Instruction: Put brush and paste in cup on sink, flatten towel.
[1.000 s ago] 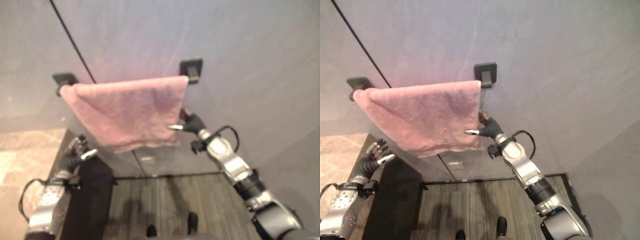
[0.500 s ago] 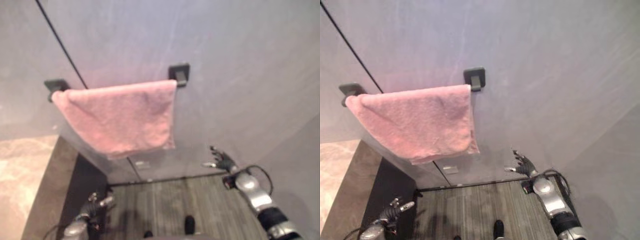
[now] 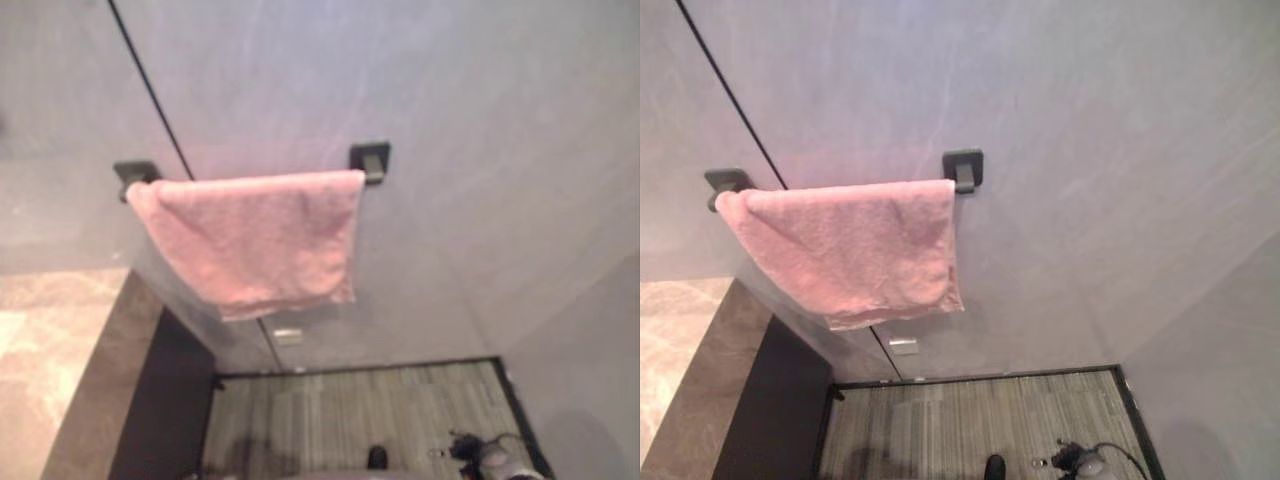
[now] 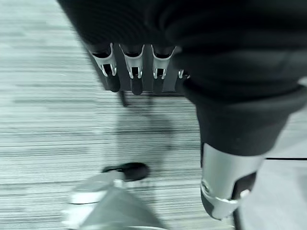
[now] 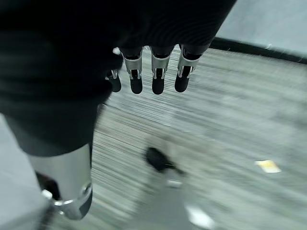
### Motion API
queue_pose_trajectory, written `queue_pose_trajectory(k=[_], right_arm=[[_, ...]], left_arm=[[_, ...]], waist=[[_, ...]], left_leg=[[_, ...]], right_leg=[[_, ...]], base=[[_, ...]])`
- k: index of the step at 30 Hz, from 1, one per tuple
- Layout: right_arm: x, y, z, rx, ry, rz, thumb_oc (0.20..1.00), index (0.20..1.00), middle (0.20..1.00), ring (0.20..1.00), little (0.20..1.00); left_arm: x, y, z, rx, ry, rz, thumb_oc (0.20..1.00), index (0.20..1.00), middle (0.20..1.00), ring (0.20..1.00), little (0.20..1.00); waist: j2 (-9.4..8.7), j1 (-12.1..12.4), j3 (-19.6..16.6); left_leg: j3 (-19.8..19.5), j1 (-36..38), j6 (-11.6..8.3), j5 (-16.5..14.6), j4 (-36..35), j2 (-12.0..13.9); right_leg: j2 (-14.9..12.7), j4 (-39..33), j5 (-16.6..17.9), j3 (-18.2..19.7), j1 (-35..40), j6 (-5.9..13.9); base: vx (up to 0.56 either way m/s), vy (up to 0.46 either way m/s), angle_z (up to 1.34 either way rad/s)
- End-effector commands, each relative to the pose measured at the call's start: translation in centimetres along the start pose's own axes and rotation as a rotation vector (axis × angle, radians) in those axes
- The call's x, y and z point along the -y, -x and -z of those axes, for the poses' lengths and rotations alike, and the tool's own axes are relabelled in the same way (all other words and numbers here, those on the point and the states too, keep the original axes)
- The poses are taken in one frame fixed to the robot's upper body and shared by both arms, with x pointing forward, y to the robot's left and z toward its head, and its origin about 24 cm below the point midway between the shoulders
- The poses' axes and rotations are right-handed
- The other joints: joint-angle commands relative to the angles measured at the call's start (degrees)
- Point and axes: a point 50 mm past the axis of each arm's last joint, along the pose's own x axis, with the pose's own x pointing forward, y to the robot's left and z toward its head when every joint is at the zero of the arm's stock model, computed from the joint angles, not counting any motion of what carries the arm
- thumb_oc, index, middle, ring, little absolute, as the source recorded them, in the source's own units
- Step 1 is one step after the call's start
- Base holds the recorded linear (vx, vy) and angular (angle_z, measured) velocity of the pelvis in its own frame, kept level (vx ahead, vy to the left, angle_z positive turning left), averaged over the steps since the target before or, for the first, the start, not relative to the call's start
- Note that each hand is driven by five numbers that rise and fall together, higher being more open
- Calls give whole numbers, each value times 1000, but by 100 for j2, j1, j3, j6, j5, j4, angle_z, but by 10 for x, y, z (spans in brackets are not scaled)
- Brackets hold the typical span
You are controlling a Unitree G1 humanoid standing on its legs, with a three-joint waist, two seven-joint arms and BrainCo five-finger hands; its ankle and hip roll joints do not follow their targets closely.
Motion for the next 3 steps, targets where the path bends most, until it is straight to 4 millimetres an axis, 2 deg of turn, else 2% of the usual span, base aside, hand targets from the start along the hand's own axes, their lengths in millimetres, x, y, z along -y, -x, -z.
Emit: queue_pose_trajectory(k=[1,3], right_arm=[[5,0,-7,12,38,0,1000,1000,1000,1000,1000],[5,0,-10,40,17,-4,1000,1000,1000,1000,1000]], left_arm=[[-9,0,1,-20,-17,-23,1000,1000,1000,1000,1000],[-11,0,2,-17,-2,-28,1000,1000,1000,1000,1000]], waist=[[-257,1,-5],[-267,7,1]], left_leg=[[-88,-65,42,-196,73,12],[-123,-81,39,-186,73,8]], right_leg=[[-454,37,-615,-306,548,513],[-457,37,-614,-334,546,516]], base=[[0,0,0],[10,-12,3]])
